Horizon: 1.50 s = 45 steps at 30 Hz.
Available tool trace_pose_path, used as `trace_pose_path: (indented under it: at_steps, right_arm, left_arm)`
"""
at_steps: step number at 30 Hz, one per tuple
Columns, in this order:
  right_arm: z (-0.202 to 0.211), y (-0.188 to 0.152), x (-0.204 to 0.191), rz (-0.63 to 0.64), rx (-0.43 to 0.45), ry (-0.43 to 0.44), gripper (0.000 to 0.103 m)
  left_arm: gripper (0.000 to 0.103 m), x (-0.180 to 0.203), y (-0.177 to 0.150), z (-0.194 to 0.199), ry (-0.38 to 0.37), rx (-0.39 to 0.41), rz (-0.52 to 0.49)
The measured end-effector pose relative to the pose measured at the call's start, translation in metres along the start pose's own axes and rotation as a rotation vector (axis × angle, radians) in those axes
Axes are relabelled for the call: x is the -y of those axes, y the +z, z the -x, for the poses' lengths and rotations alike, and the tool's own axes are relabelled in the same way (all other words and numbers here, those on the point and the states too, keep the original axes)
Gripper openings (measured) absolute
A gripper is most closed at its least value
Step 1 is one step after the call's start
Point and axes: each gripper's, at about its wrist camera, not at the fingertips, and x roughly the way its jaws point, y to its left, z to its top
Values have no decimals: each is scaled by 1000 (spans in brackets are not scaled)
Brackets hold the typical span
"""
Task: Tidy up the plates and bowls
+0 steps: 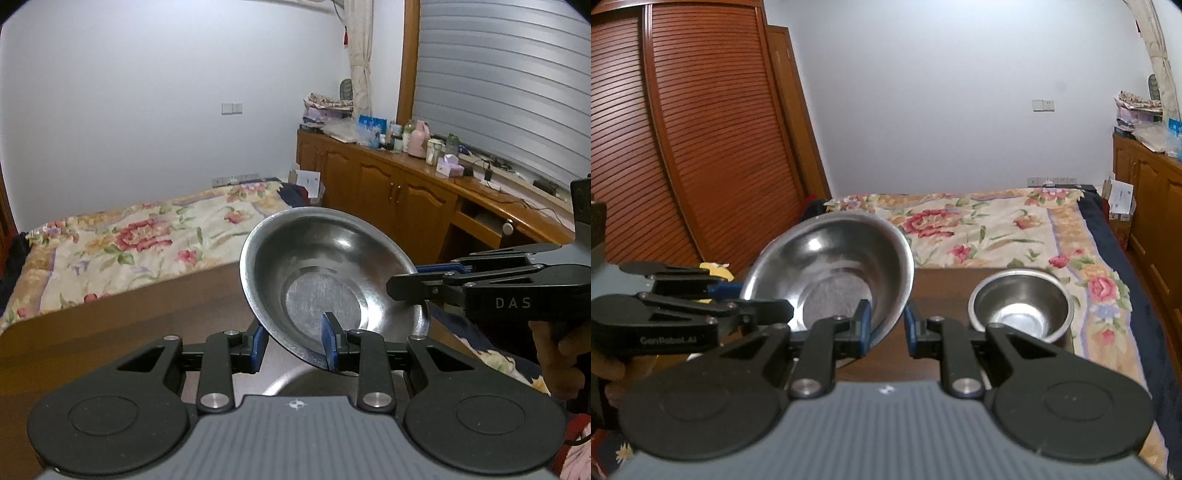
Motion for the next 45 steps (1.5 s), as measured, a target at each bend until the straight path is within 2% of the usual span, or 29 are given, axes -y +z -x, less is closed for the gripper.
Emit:
trace_pose_path:
  at_steps: [17,24,38,45]
  right_arm:
    - [9,-54,-14,-60,-92,57,21]
    - [12,-68,-19,-46,-113,43,21]
    - [6,-78,-21,-21,-144,34,20]
    - [5,-78,-25,45,-160,7,19]
  left_arm:
    - [32,4,-52,4,-28,-91,-9]
    - [33,7,-66,2,-37,-114,-13]
    - [33,4,-78,-12,-22,-155,-22]
    - [33,3,-79,-16,1,-146,-41]
